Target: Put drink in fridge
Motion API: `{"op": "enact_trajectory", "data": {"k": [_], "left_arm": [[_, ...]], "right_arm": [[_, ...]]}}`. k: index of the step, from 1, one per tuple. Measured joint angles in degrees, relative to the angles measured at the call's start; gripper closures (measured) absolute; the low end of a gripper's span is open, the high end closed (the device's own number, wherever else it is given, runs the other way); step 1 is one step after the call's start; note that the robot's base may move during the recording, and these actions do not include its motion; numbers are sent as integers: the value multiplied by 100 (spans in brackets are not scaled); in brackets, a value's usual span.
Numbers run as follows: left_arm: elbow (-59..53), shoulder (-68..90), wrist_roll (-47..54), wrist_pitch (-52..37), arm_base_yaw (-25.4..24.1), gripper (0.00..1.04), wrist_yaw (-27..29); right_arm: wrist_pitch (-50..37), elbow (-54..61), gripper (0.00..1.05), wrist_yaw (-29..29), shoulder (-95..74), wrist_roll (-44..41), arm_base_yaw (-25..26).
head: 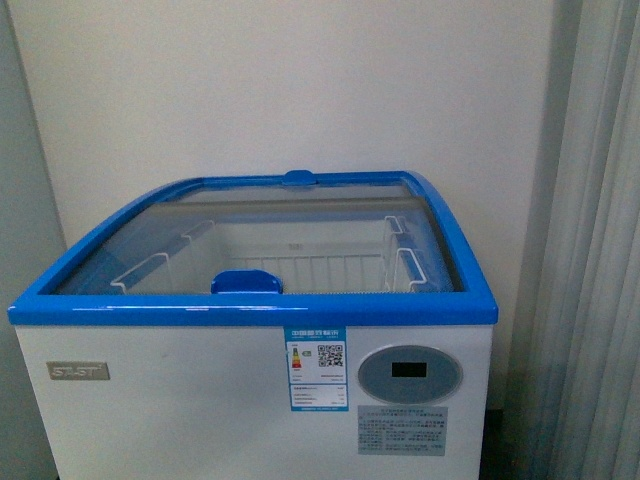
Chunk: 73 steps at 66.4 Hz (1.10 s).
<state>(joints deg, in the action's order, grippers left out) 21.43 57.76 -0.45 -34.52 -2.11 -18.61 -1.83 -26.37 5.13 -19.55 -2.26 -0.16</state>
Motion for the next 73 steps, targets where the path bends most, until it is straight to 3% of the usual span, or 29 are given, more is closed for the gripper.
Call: {"op": "enact_trajectory", "data": {"k": [4, 10, 15, 30, 44, 73], "left_arm": [[636, 874, 780, -442, 107, 8, -385], [1445, 1821, 2041, -234, 319, 8, -962], [2194, 2605, 3327, 361, 516, 8, -1290], [4385, 4216, 6415, 2133, 868, 8, -1419], [5576, 5331, 7125, 2531, 946, 8, -1202], [7637, 6721, 7291, 3222, 981, 8, -1086]], "right_arm": [[0, 0, 67, 2, 0, 0, 0], [0, 0, 67, 0, 0, 0, 0], [0, 0, 67, 0, 0, 0, 0], [0, 0, 67, 0, 0, 0, 0], [0, 0, 67, 0, 0, 0, 0], [0, 0, 67, 0, 0, 0, 0]]}}
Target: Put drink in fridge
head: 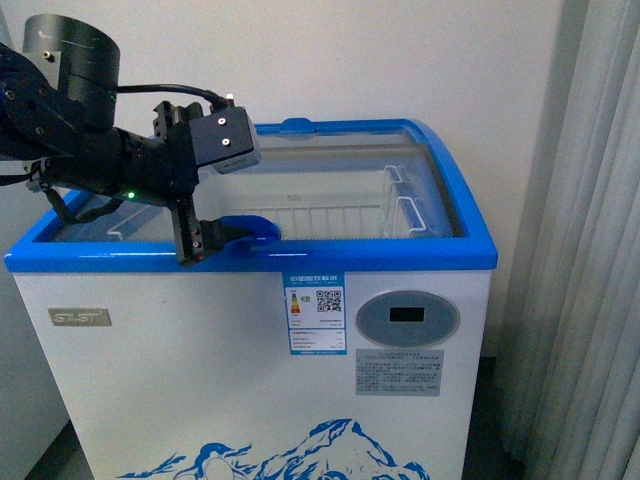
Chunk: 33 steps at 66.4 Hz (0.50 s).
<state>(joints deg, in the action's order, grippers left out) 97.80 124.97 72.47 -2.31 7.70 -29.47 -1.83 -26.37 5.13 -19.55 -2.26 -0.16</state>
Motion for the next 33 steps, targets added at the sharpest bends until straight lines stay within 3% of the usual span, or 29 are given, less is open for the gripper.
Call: {"op": "enact_trajectory", "data": {"k": [12, 24, 33], "left_arm": [[1523, 881, -98, 337, 17, 8, 46], [3926, 2319, -575, 175, 76, 8, 1453], [4878, 2876, -911, 264, -2, 8, 1882]], "right_arm": [[0, 0, 67, -2, 0, -2, 0], [0, 0, 67, -2, 2, -2, 0], [0, 0, 67, 24, 0, -4, 2]]}}
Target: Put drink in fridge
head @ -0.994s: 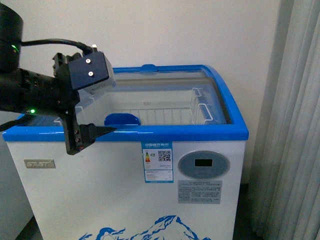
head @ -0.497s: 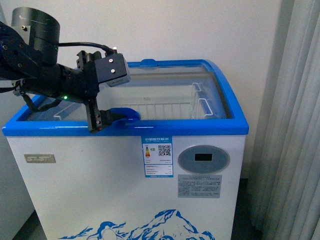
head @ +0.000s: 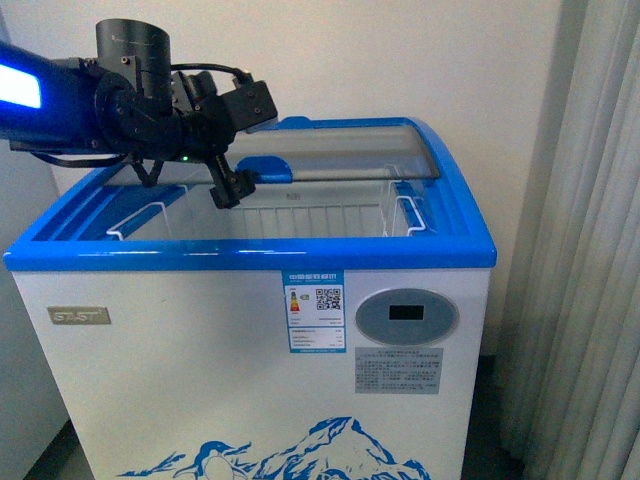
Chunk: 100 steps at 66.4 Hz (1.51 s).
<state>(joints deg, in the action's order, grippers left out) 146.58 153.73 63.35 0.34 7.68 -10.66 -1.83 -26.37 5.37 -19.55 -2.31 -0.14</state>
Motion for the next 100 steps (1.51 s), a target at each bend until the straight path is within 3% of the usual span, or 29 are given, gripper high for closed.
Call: {"op": "enact_trajectory", "data": {"k": [21, 27, 31, 38, 52, 58, 64, 70, 74, 83, 90, 100], "left_arm": [[1005, 621, -1207, -385, 44, 8, 848], [601, 195, -2232, -398, 11, 8, 2022], [-1064, -1075, -3552, -699, -221, 8, 2212], [-3287, -2968, -5123, -809, -476, 8, 1816], [-7455, -6076, -6564, -1117, -470, 8, 807], [-9910, -7204, -6465, -3088, -553, 24, 942], [-11787, -8354, -6439, -4385, -750, 40, 1102], [-12848, -9134, -6424, -4647, -780, 58, 1088], [-13119, -9274, -6413, -4645, -763, 67, 1051], [-13494, -9556, -6402, -4577, -765, 86, 1062], [-13663, -9908, -6402, -4507, -765, 102, 1060], [-13999, -10494, -6389, -4203, -763, 102, 1062]], "right_arm": [[0, 0, 67, -11, 0, -11, -9], [0, 0, 67, -24, 0, -11, -11], [0, 0, 67, -7, 2, -11, -11], [0, 0, 67, -2, 2, -11, -7], [0, 0, 67, -42, 0, -13, -9], [0, 0, 67, 4, 2, -11, -7], [2, -2, 67, -2, -7, -13, -2], [2326, -1108, 67, -1414, -872, -896, 487], [3025, -1596, 67, -1825, -1534, -1589, 476], [2583, -2225, 67, -1711, -3069, -3088, 122], [2061, -3045, 67, -1303, -4476, -4382, -170], [1819, -5117, 67, -675, -7014, -6695, -852]]}}
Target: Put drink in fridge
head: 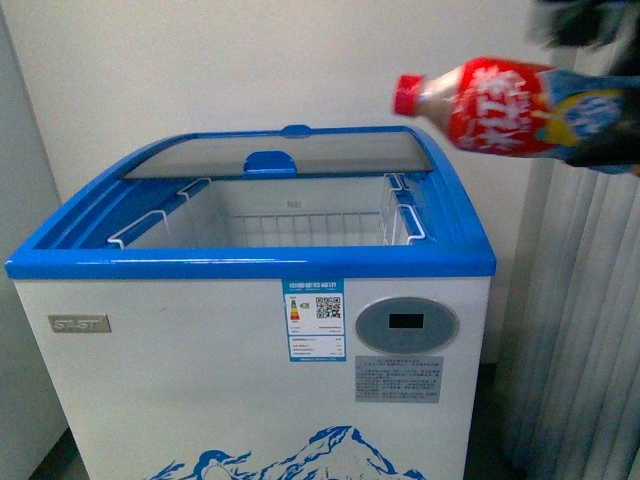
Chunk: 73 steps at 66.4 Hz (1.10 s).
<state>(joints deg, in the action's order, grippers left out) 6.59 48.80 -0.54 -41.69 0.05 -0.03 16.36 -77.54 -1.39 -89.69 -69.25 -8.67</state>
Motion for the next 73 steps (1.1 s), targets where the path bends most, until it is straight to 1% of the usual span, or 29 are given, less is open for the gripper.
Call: {"op": "enact_trajectory", "data": {"k": [4, 8, 16, 24, 31, 40, 41, 42, 45, 55, 64, 73], "left_arm": [[-107, -282, 2, 162, -2, 102, 0], [-210, -562, 2, 343, -2, 102, 0], [-317, -938, 4, 614, -2, 102, 0], [-542, -1054, 4, 448, -2, 102, 0], [-573, -1370, 7, 761, -2, 102, 2], [-573, -1816, 7, 1152, -2, 102, 0], [-573, -1849, 7, 1185, -2, 102, 0], [-573, -1919, 7, 1252, 0, 102, 0], [-575, -2048, 7, 1377, -2, 102, 2], [-575, -2452, 7, 1757, 0, 102, 2], [-575, -2820, 7, 2109, 0, 102, 2], [-575, -3119, 7, 2404, -2, 102, 0]], "right_arm": [[55, -1001, 67, 308, -979, -535, -269], [221, -1958, 67, 678, -1860, -719, -494], [367, -3058, 67, 977, -2855, -800, -708], [442, -3790, 67, 1132, -3517, -793, -852], [450, -4240, 67, 1189, -3943, -791, -966], [297, -4306, 67, 1303, -4175, -796, -1071], [284, -4306, 65, 1307, -4183, -796, -1080], [273, -4306, 61, 1314, -4201, -780, -1093], [243, -4304, 53, 1329, -4242, -750, -1106], [-13, -4144, 30, 1320, -4258, -529, -1132], [-323, -3622, 7, 1174, -3926, -245, -1130], [-608, -2758, 8, 852, -3191, 162, -1123]]}}
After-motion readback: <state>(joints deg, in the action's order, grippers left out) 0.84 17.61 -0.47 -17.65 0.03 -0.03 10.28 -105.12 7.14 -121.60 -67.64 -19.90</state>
